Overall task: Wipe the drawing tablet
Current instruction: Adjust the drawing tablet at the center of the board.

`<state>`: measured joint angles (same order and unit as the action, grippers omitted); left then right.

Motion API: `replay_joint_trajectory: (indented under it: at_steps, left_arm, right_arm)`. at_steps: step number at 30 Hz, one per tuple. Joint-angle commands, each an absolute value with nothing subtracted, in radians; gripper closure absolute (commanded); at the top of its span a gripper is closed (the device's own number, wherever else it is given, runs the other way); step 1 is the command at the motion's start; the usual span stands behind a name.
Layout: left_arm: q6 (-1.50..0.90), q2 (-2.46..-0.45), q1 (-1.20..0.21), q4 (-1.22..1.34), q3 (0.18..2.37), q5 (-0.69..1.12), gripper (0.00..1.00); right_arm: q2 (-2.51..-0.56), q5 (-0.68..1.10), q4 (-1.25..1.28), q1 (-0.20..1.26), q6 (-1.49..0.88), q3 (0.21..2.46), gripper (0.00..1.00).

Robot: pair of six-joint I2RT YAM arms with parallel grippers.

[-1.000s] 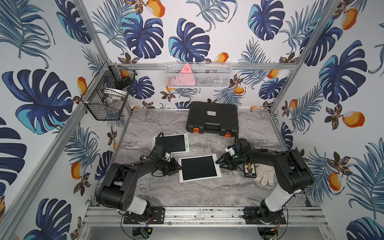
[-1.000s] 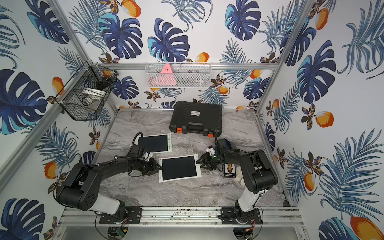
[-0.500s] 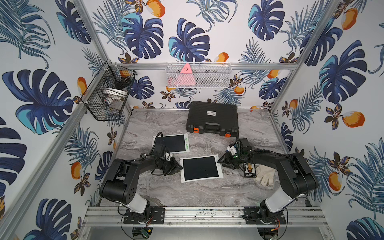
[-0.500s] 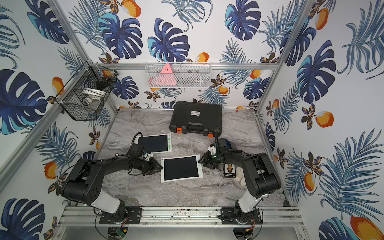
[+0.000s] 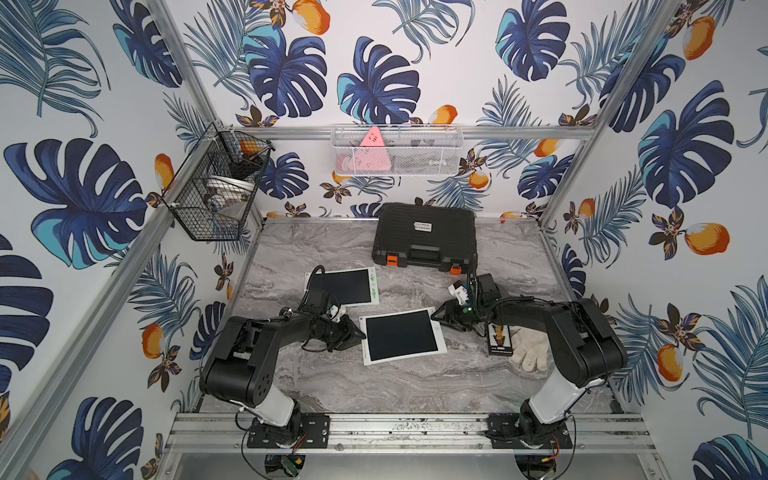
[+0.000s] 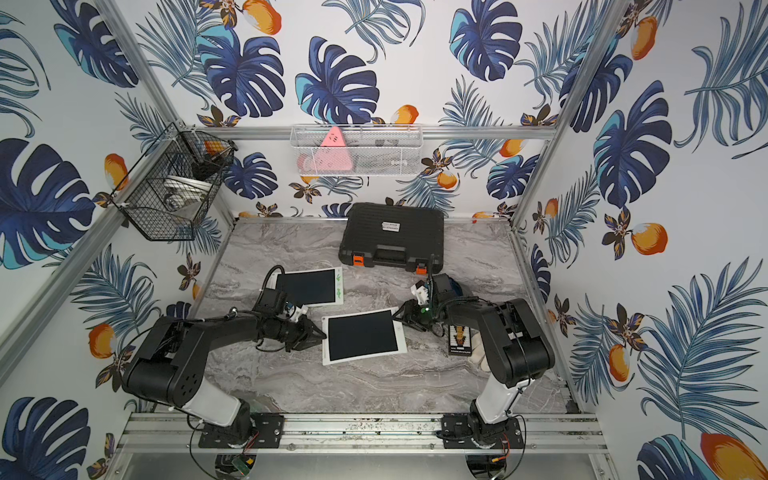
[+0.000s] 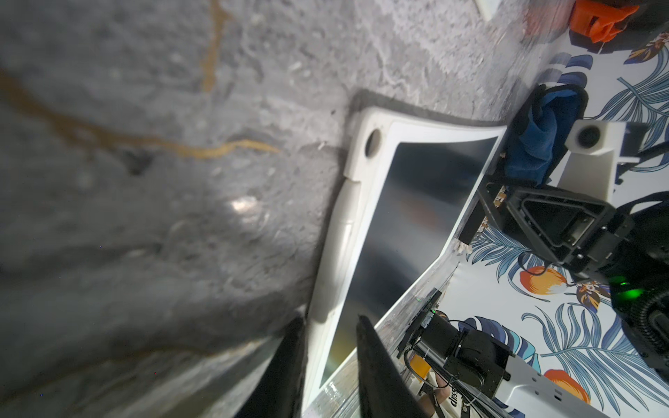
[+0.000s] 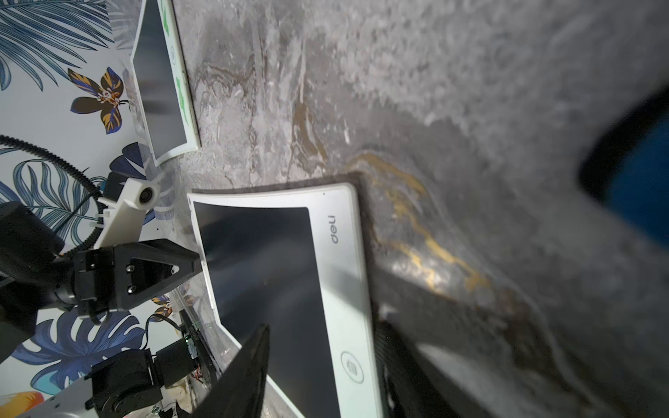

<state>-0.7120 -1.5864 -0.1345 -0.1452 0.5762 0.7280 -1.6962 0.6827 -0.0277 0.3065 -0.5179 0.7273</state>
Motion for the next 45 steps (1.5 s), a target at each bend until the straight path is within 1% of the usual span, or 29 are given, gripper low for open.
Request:
replay_joint_trajectory:
  at_steps: [1, 4, 7, 14, 16, 18, 23, 31, 34, 39, 45]
  left_arm:
    - [-0.731, -1.624, -0.134, -0.323, 0.543, 0.460, 0.70]
    - [-0.734, -1.628, -0.133, -0.317, 0.540, 0.459, 0.70]
    - [-0.729, -1.634, -0.131, -0.321, 0.543, 0.456, 0.70]
    - [-0.726, -1.635, -0.121, -0.319, 0.547, 0.458, 0.70]
    - [-0.726, -1.637, -0.120, -0.317, 0.548, 0.458, 0.70]
    - [-0.725, -1.641, -0.117, -0.316, 0.550, 0.459, 0.70]
    - [-0.724, -1.646, -0.113, -0.313, 0.555, 0.462, 0.71]
    - [-0.716, -1.646, -0.109, -0.312, 0.548, 0.460, 0.71]
    - [-0.717, -1.649, -0.107, -0.307, 0.548, 0.461, 0.71]
    - [-0.717, -1.657, -0.107, -0.301, 0.550, 0.466, 0.71]
    - [-0.719, -1.658, -0.107, -0.292, 0.548, 0.472, 0.71]
  right_arm:
    - [-1.664, 0.796, -0.083, 0.316, -0.598, 0.658, 0.49]
    - [-1.656, 0.860, 0.000, 0.315, -0.640, 0.628, 0.50]
    - [-1.663, 0.871, 0.045, 0.306, -0.678, 0.642, 0.52]
    - [-1.549, 0.918, 0.084, 0.295, -0.795, 0.675, 0.52]
    - [-1.529, 0.932, 0.093, 0.296, -0.824, 0.675, 0.54]
    - [-1.516, 0.941, 0.093, 0.296, -0.841, 0.673, 0.59]
    - [-1.500, 0.930, 0.027, 0.296, -0.816, 0.685, 0.75]
    - [-1.464, 0.956, -0.047, 0.297, -0.790, 0.704, 0.76]
    - [-1.444, 0.961, -0.136, 0.296, -0.738, 0.726, 0.76]
    - [-1.438, 0.961, -0.294, 0.299, -0.630, 0.757, 0.81]
    - [-1.465, 0.919, -0.373, 0.332, -0.578, 0.789, 0.85]
